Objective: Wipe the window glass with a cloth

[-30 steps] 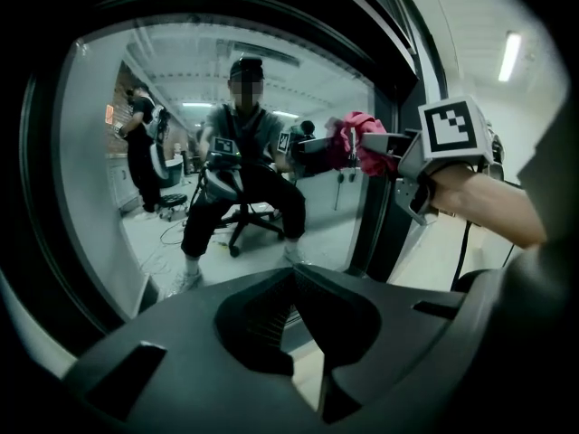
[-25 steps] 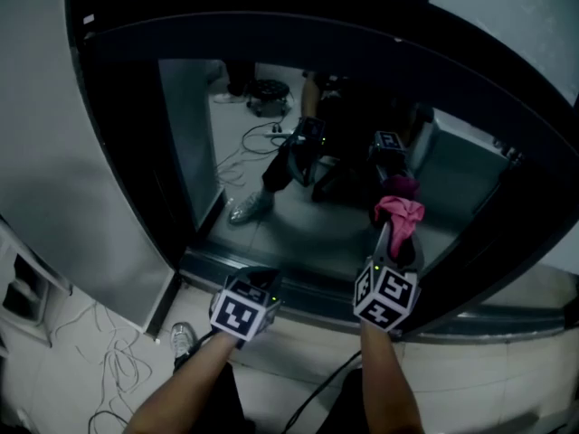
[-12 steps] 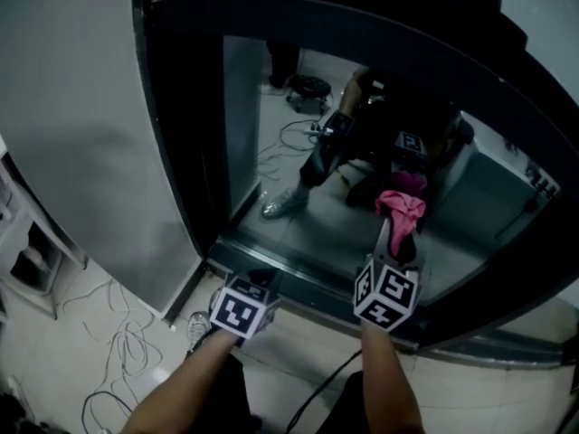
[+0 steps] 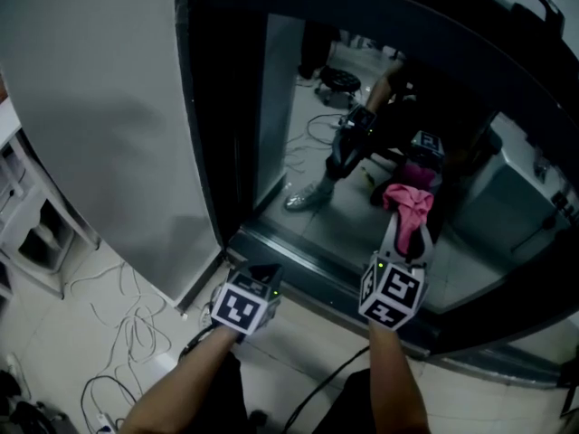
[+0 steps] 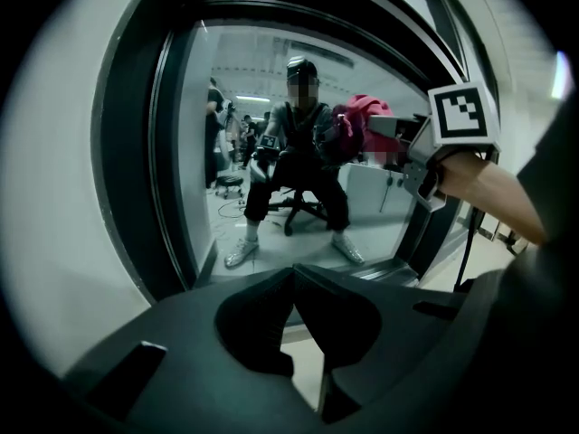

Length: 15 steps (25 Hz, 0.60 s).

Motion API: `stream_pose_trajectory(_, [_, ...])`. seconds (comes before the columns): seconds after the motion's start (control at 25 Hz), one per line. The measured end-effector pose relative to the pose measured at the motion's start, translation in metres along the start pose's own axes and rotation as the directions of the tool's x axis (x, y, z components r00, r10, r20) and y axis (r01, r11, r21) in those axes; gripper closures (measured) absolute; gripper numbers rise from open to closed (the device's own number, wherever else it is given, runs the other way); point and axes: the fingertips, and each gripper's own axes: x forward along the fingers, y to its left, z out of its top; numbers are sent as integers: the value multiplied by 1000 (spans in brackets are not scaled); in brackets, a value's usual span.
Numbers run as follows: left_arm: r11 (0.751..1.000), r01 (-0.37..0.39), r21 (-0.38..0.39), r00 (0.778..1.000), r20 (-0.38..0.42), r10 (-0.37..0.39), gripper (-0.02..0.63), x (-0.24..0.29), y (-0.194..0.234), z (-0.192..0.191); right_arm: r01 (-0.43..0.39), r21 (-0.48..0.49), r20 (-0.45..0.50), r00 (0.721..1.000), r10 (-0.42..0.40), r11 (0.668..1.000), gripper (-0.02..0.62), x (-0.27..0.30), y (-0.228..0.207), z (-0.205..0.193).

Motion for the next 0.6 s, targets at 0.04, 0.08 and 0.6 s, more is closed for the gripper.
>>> stream_pose_trajectory(0.04, [1000,5,-5,1000,2,-5,601,1,0,0,-19,-8,-1,1000,19,1000,476,2,7,0])
stream_pose_trajectory(0.08, [1000,5,-8,1000,2,-5,601,1,1,-1,-39,-17,-3,999,39,999,476,4,15,-1])
stream_pose_trajectory(0.6, [998,2,-59,1000,-8,-3,601,19,14,-20,-336,-220,-109,942,319,916,474,15,91,-25])
